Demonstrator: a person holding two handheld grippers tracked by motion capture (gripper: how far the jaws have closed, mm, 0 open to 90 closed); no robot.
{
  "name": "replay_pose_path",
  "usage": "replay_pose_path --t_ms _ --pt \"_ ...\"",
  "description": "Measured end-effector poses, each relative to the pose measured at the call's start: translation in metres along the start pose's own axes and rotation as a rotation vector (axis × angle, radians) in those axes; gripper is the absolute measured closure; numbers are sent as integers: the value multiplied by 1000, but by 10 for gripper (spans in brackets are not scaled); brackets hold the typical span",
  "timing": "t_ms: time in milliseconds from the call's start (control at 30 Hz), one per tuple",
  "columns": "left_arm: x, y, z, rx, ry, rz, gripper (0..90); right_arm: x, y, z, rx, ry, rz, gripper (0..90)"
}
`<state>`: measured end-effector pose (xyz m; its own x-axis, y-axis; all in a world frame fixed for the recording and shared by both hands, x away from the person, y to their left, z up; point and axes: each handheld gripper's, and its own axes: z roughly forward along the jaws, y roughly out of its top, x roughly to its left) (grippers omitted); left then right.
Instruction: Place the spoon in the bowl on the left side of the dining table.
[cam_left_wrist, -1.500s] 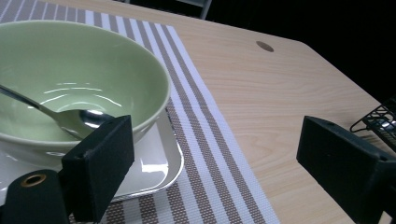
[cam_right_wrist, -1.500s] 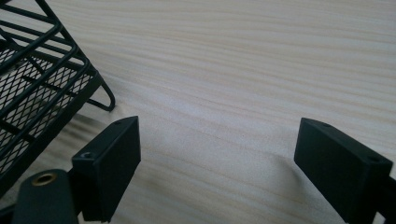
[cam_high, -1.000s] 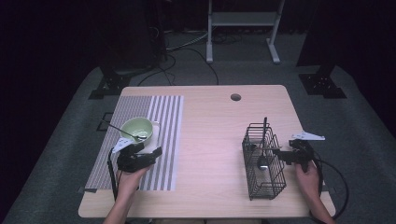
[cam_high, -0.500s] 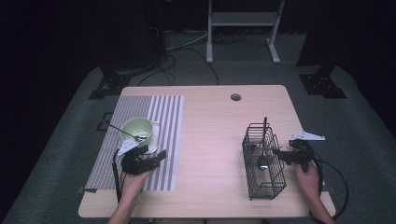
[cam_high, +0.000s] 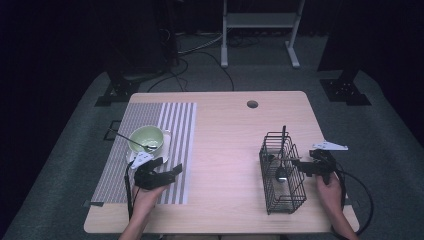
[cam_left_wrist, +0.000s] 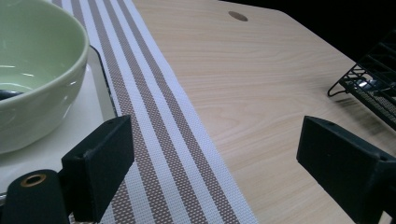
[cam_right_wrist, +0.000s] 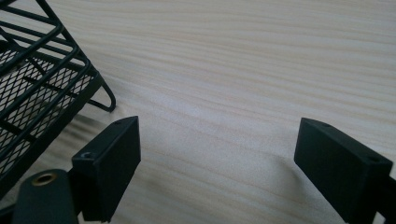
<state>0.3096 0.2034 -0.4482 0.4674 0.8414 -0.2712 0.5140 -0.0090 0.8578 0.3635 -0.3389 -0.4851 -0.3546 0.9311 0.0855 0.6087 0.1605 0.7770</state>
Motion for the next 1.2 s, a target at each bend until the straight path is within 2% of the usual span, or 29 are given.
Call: replay_pose_path --t_ms 733,1200 --pt "-18 -7 6 46 -49 59 104 0 0 0 -2 4 3 136" --pt "-24 -9 7 66 -67 76 104 -1 0 0 -4 8 5 136"
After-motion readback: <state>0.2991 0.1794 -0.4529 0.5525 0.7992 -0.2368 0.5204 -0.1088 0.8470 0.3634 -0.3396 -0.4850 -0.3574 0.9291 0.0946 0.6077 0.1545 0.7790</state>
